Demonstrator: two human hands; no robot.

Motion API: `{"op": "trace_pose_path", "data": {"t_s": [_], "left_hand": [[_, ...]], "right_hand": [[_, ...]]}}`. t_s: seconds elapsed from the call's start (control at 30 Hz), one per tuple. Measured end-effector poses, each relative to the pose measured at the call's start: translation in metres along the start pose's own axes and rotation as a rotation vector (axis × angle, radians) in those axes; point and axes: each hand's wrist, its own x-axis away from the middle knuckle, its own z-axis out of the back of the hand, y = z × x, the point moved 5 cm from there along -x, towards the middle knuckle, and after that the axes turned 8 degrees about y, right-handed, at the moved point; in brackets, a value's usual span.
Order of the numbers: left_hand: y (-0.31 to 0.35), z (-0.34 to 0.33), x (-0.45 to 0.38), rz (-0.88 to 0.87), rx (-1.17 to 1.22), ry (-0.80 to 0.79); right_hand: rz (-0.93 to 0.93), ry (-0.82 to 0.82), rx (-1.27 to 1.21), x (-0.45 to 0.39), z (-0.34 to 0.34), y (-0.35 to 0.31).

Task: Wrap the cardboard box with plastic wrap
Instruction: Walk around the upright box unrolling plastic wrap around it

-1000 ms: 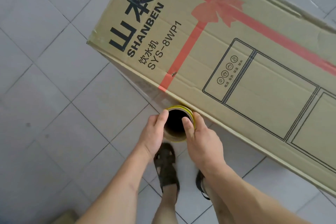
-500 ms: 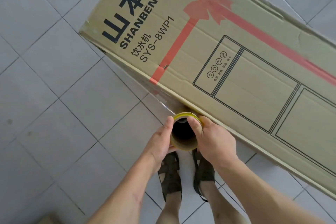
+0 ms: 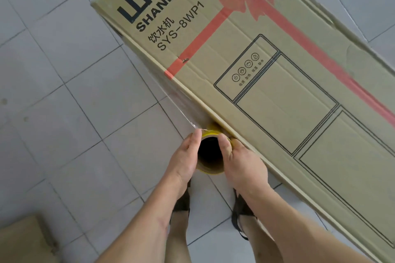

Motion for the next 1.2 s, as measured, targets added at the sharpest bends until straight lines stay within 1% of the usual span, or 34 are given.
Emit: {"op": "trace_pose_path", "data": {"t_s": [0.07,0.13,0.3,0.47,0.57,0.63,0.7,0.77,0.87,0.93,1.1,1.13,1.2], "left_hand": [[-0.01,-0.008,0.006,0.04,-0.001,-0.011],[-0.013,-0.013,0.009,0.044,-0.031,-0.006],[0.006,-0.022,0.012,-0.044,-0.082,0.086],[0.0,-0.021,0.008,-0.087,-0.139,0.077],[-0.003,-0.029,0.018,-0.097,-0.125,0.046],[-0.017,-0.038,0.029,-0.059,-0.049,0.003],[-0.038,-0.043,0.037,-0.003,0.049,-0.026],[-0.047,-0.045,0.039,-0.012,0.061,-0.022],[-0.031,-0.048,0.036,-0.12,0.004,0.057],[-0.02,-0.055,0.033,-0.17,0.018,0.063],[-0.025,-0.061,0.04,-0.168,-0.063,0.108],[-0.028,-0.063,0.044,-0.173,-0.052,0.115],[-0.038,-0.07,0.054,-0.151,0.051,0.132]], "right_hand": [[0.035,0.017,0.066,0.002,0.006,0.007],[0.041,0.012,0.083,0.002,0.007,0.015],[-0.007,-0.029,0.001,0.005,0.002,0.023],[-0.018,-0.022,-0.08,0.008,0.001,0.029],[-0.013,0.053,-0.043,0.014,0.006,0.039],[-0.007,0.111,-0.043,0.018,0.01,0.047],[-0.021,0.151,-0.107,0.023,0.01,0.055],[-0.035,0.174,-0.166,0.026,0.009,0.062],[-0.038,0.13,-0.09,0.026,0.01,0.065],[-0.044,0.1,-0.102,0.025,0.011,0.067],[-0.024,0.036,-0.111,0.03,0.001,0.072],[-0.013,0.042,-0.109,0.032,0.001,0.074],[0.023,0.068,-0.039,0.035,0.007,0.079]]}}
